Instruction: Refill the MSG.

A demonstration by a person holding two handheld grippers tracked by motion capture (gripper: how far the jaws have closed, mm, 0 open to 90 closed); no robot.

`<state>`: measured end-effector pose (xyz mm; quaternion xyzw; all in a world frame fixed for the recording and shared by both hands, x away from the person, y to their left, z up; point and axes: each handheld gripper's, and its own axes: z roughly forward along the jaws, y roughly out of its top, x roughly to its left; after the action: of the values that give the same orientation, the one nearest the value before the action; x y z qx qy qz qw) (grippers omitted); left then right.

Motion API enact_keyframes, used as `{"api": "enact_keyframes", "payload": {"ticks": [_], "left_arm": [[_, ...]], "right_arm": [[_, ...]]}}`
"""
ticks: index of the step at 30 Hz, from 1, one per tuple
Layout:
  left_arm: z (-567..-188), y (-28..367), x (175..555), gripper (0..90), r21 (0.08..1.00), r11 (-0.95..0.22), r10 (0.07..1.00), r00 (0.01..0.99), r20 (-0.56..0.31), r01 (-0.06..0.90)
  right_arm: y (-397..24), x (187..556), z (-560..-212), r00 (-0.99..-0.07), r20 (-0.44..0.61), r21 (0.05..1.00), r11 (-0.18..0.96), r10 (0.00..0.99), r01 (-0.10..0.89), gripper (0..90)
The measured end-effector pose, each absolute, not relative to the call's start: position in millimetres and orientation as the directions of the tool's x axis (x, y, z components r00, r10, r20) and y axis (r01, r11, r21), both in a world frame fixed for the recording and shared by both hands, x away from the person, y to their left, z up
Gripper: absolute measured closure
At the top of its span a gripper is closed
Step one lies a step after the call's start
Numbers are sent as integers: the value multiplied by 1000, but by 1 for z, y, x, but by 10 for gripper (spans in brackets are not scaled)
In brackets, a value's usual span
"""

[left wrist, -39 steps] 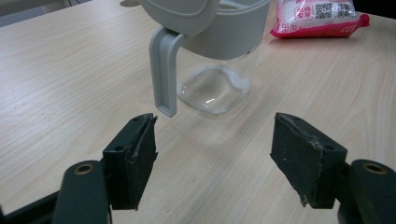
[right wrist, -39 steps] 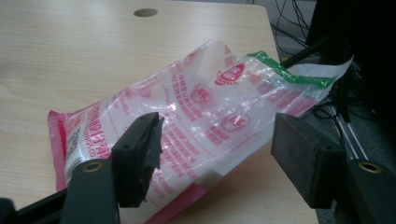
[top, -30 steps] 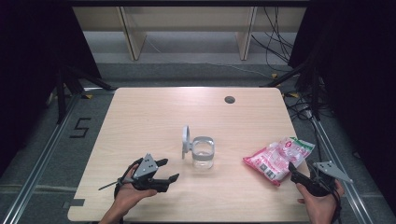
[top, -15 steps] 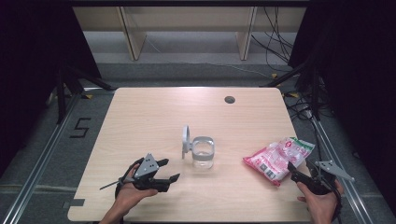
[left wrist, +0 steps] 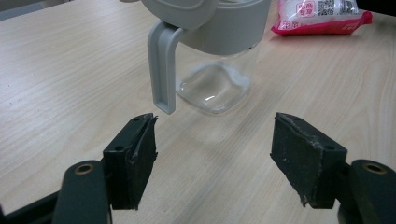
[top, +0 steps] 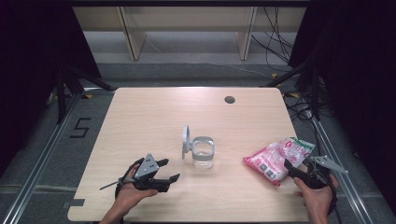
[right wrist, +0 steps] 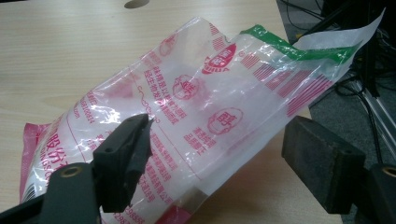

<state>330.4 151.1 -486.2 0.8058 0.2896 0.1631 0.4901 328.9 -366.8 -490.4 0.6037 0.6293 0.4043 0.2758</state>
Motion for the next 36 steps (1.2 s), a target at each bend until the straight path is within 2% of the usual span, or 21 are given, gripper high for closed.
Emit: {"api": "enact_keyframes", "payload": {"ticks": [1,2,3,4,5,6,7,10,11,12,13,15,17,18,22,25,26,30,31,35,36], "left_arm": [[-486,151,331,301,887,-347,618,786,-27,303],[-486,151,330,302,887,-350,617,786,-23,301],[-487,149,328,302,887,-334,631,775,-43,320],[-487,150,328,301,886,-347,620,784,-31,309],[-488,149,326,301,886,-338,625,779,-40,317],[-489,149,326,301,885,-335,628,777,-46,324],[-489,149,325,301,885,-334,628,776,-48,325],[-489,149,327,301,884,-358,615,789,-18,299],[-490,148,326,301,882,-346,622,782,-41,321],[-490,148,327,301,882,-362,614,789,-19,302],[-492,147,326,301,881,-344,627,778,-43,326],[-493,146,326,301,877,-350,624,780,-44,329],[-493,145,326,301,879,-345,628,777,-46,330],[-493,145,326,301,875,-357,616,787,-42,326],[-494,145,326,301,876,-352,617,785,-46,329],[-494,145,326,301,878,-350,618,785,-45,326],[-494,145,326,301,878,-350,620,784,-44,326],[-494,144,326,301,876,-355,615,787,-45,327],[-494,144,326,301,875,-357,615,788,-43,326],[-494,144,326,301,878,-350,615,787,-47,326],[-494,144,326,301,878,-351,614,788,-47,325]], "right_arm": [[-363,329,-490,-97,181,832,-100,979,546,243],[-365,331,-491,-115,139,841,-56,984,539,242],[-362,331,-491,-94,176,832,-97,980,546,241],[-366,333,-493,-116,120,843,-40,986,536,240],[-366,334,-491,-114,144,833,-58,983,551,240],[-360,333,-490,-63,196,811,-125,979,571,240],[-366,337,-493,-104,135,832,-56,985,553,241],[-364,341,-494,-83,177,821,-100,981,563,248],[-364,342,-493,-70,189,803,-113,979,585,252],[-365,345,-495,-77,175,817,-101,982,568,256],[-368,348,-496,-107,141,831,-59,984,553,261],[-365,350,-496,-76,180,811,-104,981,575,269],[-367,353,-497,-107,151,829,-67,983,556,271],[-363,354,-496,-62,181,804,-111,981,584,285],[-364,361,-499,-102,163,817,-76,981,571,330],[-360,362,-498,-76,186,797,-105,980,595,389],[-364,365,-500,-103,130,813,-47,986,580,413],[-364,367,-500,-110,141,804,-49,984,593,492],[-362,367,-500,-78,148,789,-70,986,610,511],[-366,372,-502,-110,109,803,-22,988,595,578],[-363,371,-501,-85,167,786,-80,982,613,585]]}}
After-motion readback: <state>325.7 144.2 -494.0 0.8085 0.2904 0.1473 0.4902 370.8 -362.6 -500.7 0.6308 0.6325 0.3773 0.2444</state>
